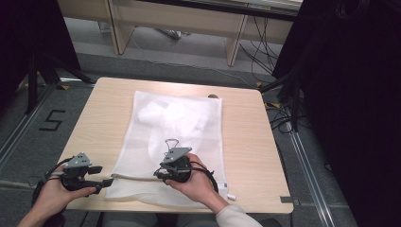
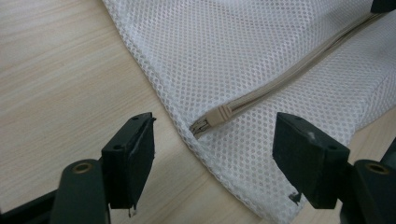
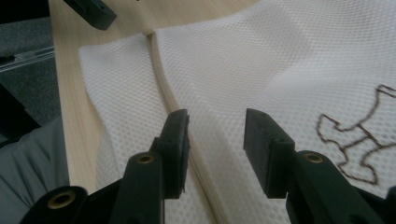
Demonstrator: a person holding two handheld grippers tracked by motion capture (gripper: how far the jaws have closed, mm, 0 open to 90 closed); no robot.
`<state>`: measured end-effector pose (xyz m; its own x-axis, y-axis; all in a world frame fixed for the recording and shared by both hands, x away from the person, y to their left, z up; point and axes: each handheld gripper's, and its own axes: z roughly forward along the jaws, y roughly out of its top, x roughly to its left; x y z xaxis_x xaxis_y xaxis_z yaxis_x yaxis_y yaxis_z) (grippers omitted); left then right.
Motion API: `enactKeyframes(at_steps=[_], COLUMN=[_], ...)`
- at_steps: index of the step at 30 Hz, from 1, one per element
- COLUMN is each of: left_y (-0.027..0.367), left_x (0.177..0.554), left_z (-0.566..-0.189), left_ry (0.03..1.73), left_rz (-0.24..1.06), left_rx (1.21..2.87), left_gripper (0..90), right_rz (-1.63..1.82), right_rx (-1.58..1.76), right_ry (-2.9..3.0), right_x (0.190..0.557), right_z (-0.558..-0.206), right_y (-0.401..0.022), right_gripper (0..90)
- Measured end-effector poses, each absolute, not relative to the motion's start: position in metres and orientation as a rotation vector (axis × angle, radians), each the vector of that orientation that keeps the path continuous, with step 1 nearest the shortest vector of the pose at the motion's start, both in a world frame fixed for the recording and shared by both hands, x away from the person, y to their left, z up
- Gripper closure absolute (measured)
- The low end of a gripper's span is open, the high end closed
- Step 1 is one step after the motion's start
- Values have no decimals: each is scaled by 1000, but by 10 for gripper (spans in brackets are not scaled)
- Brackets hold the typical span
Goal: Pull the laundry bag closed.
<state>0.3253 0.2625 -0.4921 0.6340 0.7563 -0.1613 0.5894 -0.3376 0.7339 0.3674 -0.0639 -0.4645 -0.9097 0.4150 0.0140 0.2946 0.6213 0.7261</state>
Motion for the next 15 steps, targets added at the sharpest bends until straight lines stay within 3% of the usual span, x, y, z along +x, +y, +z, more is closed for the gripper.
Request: enactKeyframes(at_steps=[15], left_y=[261], left_x=[325], left_z=[-493], left_ry=[1048], left_rz=[266], left_rx=[2053], left_gripper=[291], right_rz=[1153], right_rx=[515], right_ry=[2727], right_x=[367], right_z=[-464], right_y=[-35], right_gripper=[622])
